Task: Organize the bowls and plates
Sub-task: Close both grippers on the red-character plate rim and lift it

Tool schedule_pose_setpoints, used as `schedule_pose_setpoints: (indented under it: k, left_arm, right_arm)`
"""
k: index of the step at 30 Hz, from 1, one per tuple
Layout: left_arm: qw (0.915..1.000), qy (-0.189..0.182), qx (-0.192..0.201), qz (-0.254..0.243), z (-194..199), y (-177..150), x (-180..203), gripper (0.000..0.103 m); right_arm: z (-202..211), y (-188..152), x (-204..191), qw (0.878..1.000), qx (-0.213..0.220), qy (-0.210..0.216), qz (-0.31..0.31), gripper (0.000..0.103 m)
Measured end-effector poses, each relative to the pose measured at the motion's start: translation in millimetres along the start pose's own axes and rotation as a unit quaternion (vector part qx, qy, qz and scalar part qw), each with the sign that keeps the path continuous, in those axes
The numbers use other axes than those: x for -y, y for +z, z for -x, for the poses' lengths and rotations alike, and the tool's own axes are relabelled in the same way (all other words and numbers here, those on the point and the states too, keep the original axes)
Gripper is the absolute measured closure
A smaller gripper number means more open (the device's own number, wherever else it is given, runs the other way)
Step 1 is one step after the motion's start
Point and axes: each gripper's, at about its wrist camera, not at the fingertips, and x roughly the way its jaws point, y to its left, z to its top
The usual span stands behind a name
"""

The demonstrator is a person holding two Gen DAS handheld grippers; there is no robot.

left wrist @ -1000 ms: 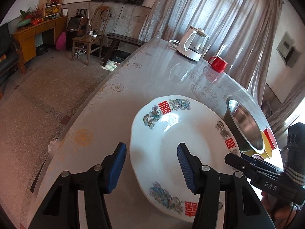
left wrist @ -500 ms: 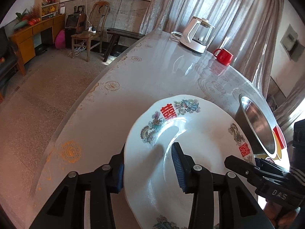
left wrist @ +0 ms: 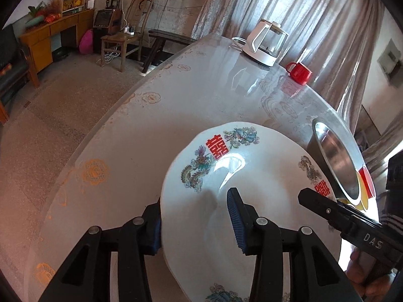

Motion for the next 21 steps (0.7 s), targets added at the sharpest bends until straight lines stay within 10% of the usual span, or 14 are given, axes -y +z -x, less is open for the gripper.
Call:
schedule_pose_setpoints:
  k: [21]
  left_arm:
    - [0.9963,-0.032,0.035,-0.072,50.1,-36.0,30.1,0.061]
  right_arm:
    - [43.9,-30.6,9.8,1.0,0.025,0.011,0.006,0.055]
